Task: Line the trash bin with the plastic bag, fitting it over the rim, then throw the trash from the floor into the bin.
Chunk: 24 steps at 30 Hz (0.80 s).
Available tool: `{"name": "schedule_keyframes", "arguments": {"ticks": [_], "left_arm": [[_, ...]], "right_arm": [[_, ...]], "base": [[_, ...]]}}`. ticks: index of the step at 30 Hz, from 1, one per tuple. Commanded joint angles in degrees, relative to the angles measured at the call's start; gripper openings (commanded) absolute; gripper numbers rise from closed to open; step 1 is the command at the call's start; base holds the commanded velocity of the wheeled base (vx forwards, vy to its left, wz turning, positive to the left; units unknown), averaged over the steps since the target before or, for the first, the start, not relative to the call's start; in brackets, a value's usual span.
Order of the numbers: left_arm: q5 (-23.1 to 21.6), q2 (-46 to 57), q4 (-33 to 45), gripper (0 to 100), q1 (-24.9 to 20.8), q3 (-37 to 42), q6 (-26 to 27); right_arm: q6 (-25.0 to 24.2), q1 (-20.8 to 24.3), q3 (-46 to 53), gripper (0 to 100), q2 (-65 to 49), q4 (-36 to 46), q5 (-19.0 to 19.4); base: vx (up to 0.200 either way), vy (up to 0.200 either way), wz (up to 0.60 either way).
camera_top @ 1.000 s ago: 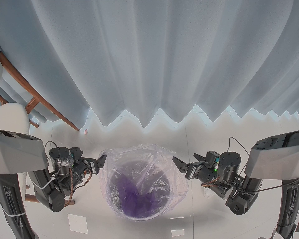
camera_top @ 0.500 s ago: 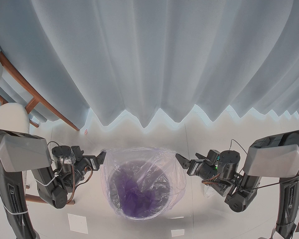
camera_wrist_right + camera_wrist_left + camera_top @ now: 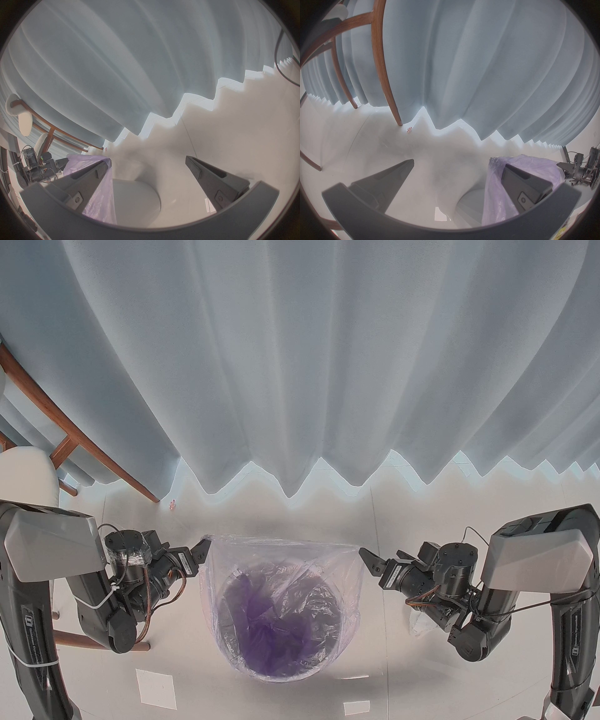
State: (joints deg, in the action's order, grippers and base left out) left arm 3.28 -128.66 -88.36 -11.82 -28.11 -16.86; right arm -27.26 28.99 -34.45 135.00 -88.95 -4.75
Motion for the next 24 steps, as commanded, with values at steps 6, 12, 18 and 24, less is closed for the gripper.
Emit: {"name": "schedule_keyframes", "arguments": {"ticks": [6, 12, 18, 24], "left_arm": [[-0.03, -6.25, -0.06, 100, 1.28, -2.47, -0.02], [-0.03, -10.38, -0.15, 100, 1.01, -2.74, -0.10], [-0.03, -11.09, -0.06, 100, -0.30, -2.83, -2.04], [0.41, -12.76, -0.15, 100, -1.45, -2.83, -1.86]], "right_arm": [[-0.43, -0.25, -1.06, 100, 3.96, -1.05, 0.01], [-3.06, 0.10, -1.94, 100, 6.94, -1.05, 0.10], [-3.15, 0.10, -2.73, 100, 11.08, -1.05, 0.18], [-3.33, 0.28, -3.34, 100, 12.57, -1.05, 0.18]], "base": [[0.000, 0.000, 0.00], [0.000, 0.000, 0.00], [0.000, 0.000, 0.00], [0.000, 0.000, 0.00]]}}
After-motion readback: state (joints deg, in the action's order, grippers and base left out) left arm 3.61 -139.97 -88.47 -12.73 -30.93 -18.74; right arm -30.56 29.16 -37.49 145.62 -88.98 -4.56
